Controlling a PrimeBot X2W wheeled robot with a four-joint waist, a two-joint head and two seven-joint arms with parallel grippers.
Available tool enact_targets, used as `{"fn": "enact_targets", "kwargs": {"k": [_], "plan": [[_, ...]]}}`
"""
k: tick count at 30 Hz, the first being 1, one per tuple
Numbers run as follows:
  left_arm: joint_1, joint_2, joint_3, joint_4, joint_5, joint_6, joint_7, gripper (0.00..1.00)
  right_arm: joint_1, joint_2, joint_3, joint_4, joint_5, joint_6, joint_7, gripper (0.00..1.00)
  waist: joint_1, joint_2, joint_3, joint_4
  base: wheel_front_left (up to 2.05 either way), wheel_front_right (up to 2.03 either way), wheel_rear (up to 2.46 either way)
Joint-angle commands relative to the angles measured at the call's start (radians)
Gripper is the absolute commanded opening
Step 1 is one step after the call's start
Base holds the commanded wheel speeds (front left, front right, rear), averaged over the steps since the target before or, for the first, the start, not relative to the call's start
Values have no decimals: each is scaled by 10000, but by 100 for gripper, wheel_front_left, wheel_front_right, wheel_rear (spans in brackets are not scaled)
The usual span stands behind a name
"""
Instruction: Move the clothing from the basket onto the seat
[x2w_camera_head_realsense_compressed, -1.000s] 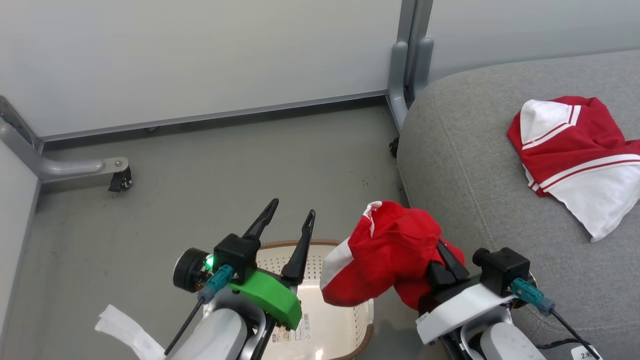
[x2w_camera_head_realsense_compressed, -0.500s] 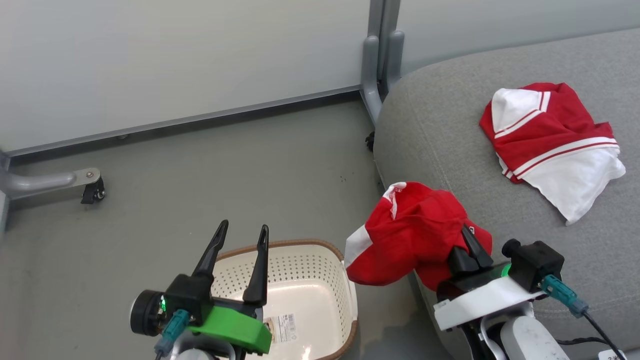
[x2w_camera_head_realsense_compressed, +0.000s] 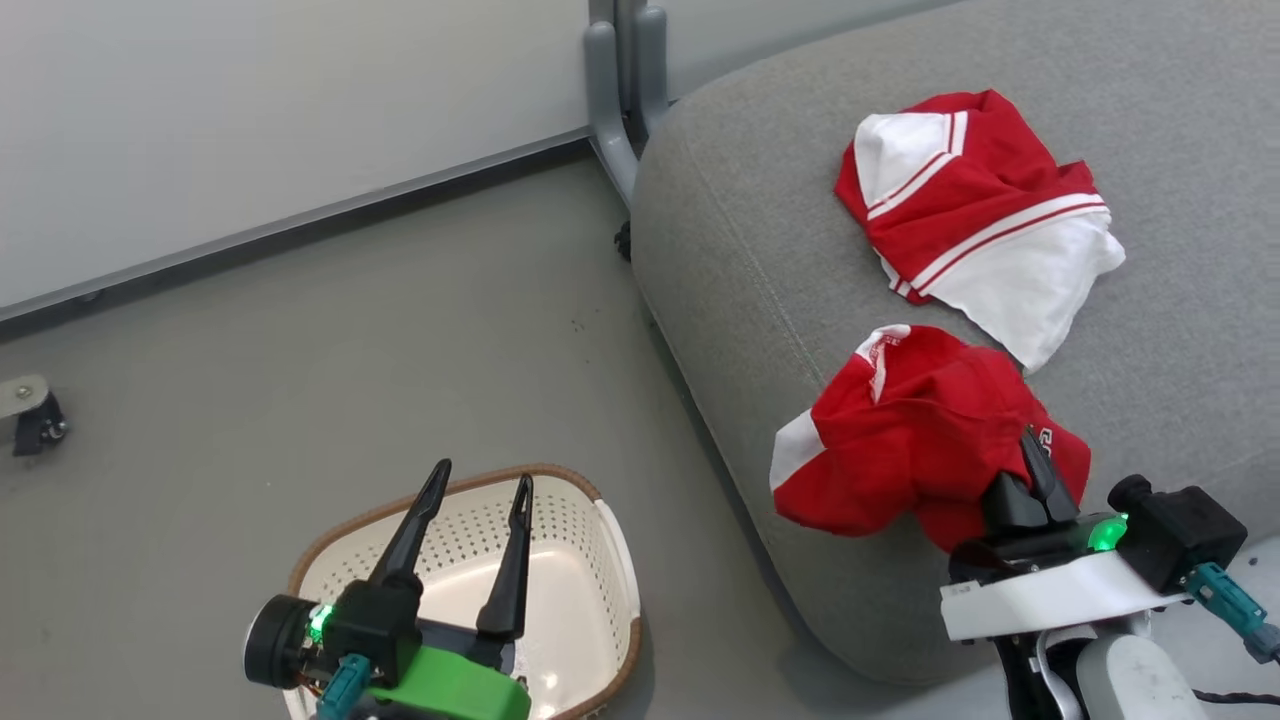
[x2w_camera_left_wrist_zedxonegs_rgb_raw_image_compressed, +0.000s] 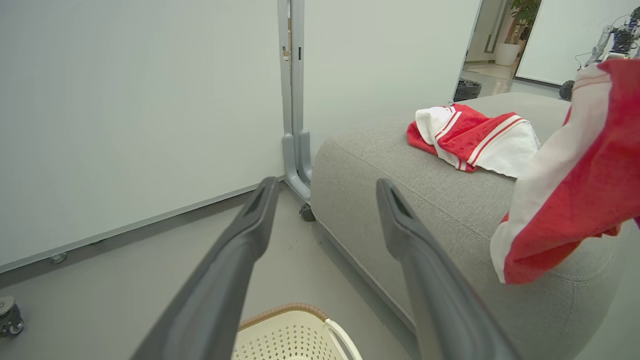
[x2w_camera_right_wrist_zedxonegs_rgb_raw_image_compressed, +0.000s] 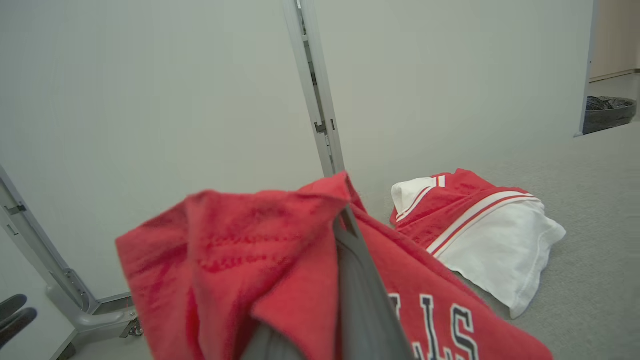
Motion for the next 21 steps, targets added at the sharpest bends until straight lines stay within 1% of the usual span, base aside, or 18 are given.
{"fn": "enact_targets", "kwargs": {"k": [1, 4, 8, 12, 14, 17, 21], "plan": [[-115, 76, 105, -69, 117, -107, 0, 100, -1, 9, -86, -118, -27, 0, -5, 0, 0, -1, 597, -699, 0, 0, 0], [-260, 135, 192, -72, 333, -230, -1, 100, -67, 42, -262, -299, -36, 0, -5, 0, 0, -1, 858, -974, 0, 0, 0], [-387, 154, 287, -20, 475, -389, -1, 100, -245, 60, -532, -504, 37, 0, -5, 0, 0, -1, 1213, -1158, 0, 0, 0], [-561, 183, 370, -18, 656, -518, -1, 100, -729, 64, -883, -627, 84, 0, -5, 0, 0, -1, 1684, -1131, 0, 0, 0], [-700, 227, 399, -16, 745, -585, -1, 100, -1167, 62, -1248, -656, 186, -1, -5, 0, 0, -1, 2006, -1045, 0, 0, 0], [-977, 335, 435, -85, 885, -731, -1, 100, -1980, -241, -1763, -582, 264, -1, -5, 0, 0, -1, 2572, -836, 0, 0, 0], [-1548, 573, 639, -235, 1015, -822, -1, 100, -3381, -1088, -2578, -247, 398, -1, -3, 0, 0, -1, 3576, -359, 0, 0, 0]]}}
